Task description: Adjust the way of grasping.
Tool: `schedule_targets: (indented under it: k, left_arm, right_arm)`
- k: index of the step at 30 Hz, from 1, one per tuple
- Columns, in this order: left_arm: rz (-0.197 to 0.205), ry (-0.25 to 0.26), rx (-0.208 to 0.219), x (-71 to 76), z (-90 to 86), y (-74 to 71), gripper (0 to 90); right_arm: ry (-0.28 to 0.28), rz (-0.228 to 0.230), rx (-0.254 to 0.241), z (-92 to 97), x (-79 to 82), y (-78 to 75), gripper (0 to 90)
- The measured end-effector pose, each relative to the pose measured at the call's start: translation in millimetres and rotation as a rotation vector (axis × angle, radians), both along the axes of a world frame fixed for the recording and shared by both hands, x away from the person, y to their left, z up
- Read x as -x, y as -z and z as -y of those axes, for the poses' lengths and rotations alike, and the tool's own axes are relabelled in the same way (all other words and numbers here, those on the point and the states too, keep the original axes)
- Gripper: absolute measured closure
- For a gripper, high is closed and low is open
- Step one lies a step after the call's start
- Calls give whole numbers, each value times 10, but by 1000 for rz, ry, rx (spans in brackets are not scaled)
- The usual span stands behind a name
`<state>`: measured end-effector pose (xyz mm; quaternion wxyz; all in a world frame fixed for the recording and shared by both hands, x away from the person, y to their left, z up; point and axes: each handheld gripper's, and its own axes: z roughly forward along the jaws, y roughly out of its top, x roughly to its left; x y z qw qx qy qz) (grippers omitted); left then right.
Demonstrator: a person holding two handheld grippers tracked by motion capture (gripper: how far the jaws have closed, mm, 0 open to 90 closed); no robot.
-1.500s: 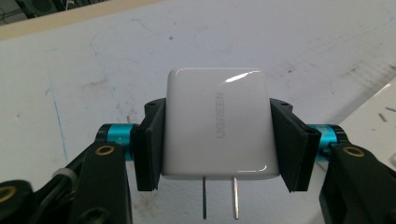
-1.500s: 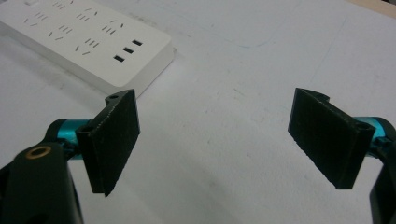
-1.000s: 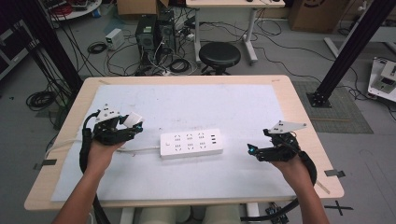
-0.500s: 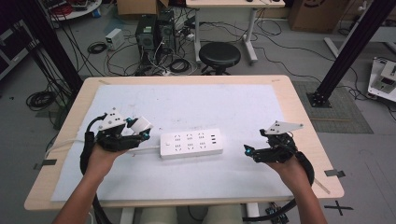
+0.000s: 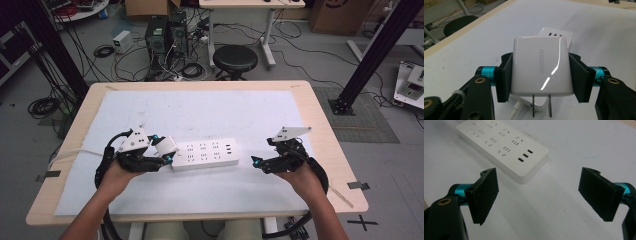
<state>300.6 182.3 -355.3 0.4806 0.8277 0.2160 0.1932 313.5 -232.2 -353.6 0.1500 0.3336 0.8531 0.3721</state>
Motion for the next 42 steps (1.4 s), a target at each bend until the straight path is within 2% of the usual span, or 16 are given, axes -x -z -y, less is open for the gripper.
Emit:
schedule_targets:
  k: [3, 7, 9, 11, 13, 15, 20, 23, 31, 37, 39, 42]
  left_arm:
    - [8, 24, -11, 14, 58, 8, 426]
    - [19, 60, -14, 35, 149, 21, 426]
    - [31, 84, -28, 49, 196, 27, 425]
    - [42, 106, -60, 60, 236, 35, 426]
    - [48, 126, -79, 64, 272, 47, 426]
    - [58, 146, -79, 72, 299, 58, 426]
    - [111, 207, -79, 103, 348, 63, 425]
    - [136, 232, -80, 120, 372, 58, 426]
    - [155, 249, -91, 120, 404, 72, 426]
    - [179, 282, -98, 112, 462, 84, 426]
    - [180, 287, -93, 110, 487, 84, 425]
    - [184, 295, -87, 105, 520, 76, 425]
  right_arm:
    - [-18, -18, -19, -66, -2, -31, 168]
    - [-36, -22, -17, -154, 2, -62, 168]
    - [-44, -40, -19, -196, 1, -66, 168]
    - [-60, -61, -30, -233, -1, -69, 168]
    - [-76, -81, -60, -270, 2, -74, 169]
    - [-91, -108, -85, -309, 3, -82, 169]
    - [-112, -122, -131, -411, -6, -112, 170]
    - [-131, -156, -172, -482, -21, -112, 170]
    - [-154, -229, -216, -614, -92, -111, 170]
    - [-183, -321, -273, -697, -145, -104, 170]
    - [-192, -339, -298, -729, -166, -104, 170]
    - [-195, -359, -304, -762, -180, -105, 170]
